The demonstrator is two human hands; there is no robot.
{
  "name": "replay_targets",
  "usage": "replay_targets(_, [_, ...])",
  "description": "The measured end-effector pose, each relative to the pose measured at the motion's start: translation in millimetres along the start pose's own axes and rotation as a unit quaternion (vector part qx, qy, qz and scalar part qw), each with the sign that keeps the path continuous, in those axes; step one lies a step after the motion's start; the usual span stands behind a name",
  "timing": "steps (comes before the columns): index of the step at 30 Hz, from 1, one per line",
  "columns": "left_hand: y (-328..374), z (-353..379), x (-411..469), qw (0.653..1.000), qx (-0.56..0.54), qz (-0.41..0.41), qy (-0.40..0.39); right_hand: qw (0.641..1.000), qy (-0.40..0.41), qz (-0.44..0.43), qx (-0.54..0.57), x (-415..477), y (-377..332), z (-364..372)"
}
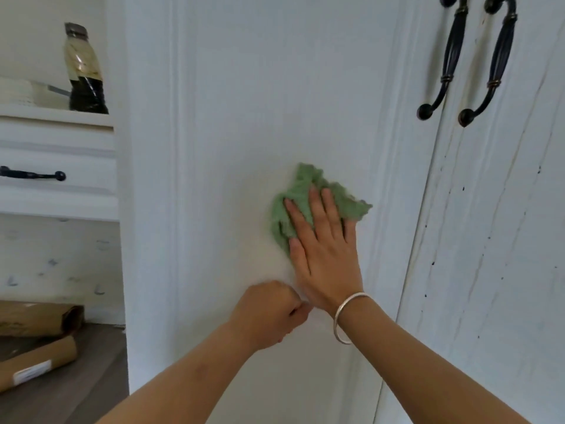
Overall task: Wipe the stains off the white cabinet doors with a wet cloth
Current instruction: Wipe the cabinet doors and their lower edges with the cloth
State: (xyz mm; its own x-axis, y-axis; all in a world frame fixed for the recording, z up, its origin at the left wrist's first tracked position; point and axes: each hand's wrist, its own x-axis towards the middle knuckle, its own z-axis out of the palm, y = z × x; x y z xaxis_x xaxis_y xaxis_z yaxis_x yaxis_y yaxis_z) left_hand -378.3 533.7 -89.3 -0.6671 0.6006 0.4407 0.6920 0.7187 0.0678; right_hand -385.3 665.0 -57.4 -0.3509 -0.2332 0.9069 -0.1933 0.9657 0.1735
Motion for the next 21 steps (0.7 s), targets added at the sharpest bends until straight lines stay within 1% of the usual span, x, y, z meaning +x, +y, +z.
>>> replay_targets(1, [-3.7,-2.7,-4.2,1.0,0.019,0.02,0.002,0.997,-0.019,-0.068,-0.024,-3.1,-1.8,2.2])
replay_targets(3, [-16.7,-7.1,-14.3,0.997,0.062,0.04,-0.007,0.978,-0.051,-0.19,-0.068,-7.1,-0.3,5.7])
replay_targets(4, [-24.6,-9.8,-19.8,0.996,0.083,0.038,-0.024,0.963,-0.068,-0.246,-0.085,-7.5,2.6,5.8])
replay_targets(6, [-38.1,-16.6,-30.1,0.991,0.112,0.031,-0.061,0.92,-0.099,-0.36,-0.12,1.9,14.9,1.2])
replay_targets(7, [-42.9,-20.5,-32.2,0.99,0.122,0.029,-0.071,0.899,-0.106,-0.401,-0.137,14.1,23.3,-4.2])
replay_targets(8, [-48.8,-26.7,-32.5,0.989,0.129,0.025,-0.069,0.893,-0.099,-0.413,-0.149,32.3,28.1,-10.7])
replay_targets(9, [-55.5,-32.9,-31.3,0.99,0.131,0.016,-0.059,0.906,-0.079,-0.389,-0.148,52.1,28.9,-17.1])
replay_targets(10, [-61.7,-37.6,-29.5,0.991,0.122,0.004,-0.046,0.93,-0.048,-0.339,-0.136,71.7,24.8,-22.8])
replay_targets(12, [-65.5,-44.0,-25.7,0.995,0.094,-0.014,-0.032,0.973,0.013,-0.205,-0.105,100.6,4.9,-28.0])
replay_targets(14, [-64.5,-44.4,-24.6,0.996,0.091,-0.006,-0.012,0.99,0.047,-0.114,-0.072,108.6,-26.9,-18.6])
replay_targets(15, [-64.0,-42.5,-24.2,0.996,0.091,-0.002,-0.001,0.992,0.051,-0.097,-0.058,104.1,-43.2,-9.5])
replay_targets(16, [-64.9,-39.6,-25.7,0.996,0.088,0.006,0.009,0.991,0.047,-0.115,-0.05,95.8,-56.9,0.3])
replay_targets(17, [-67.6,-36.3,-26.8,0.995,0.1,0.014,0.019,0.985,0.033,-0.159,-0.049,85.6,-67.7,10.0])
replay_targets(19, [-78.9,-27.4,-30.6,0.989,0.139,0.042,0.016,0.964,0.0,-0.258,-0.065,66.1,-79.7,24.0])
replay_targets(21, [-80.6,-22.8,-35.9,0.979,0.191,0.054,0.041,0.946,-0.023,-0.315,-0.075,61.0,-77.3,27.6])
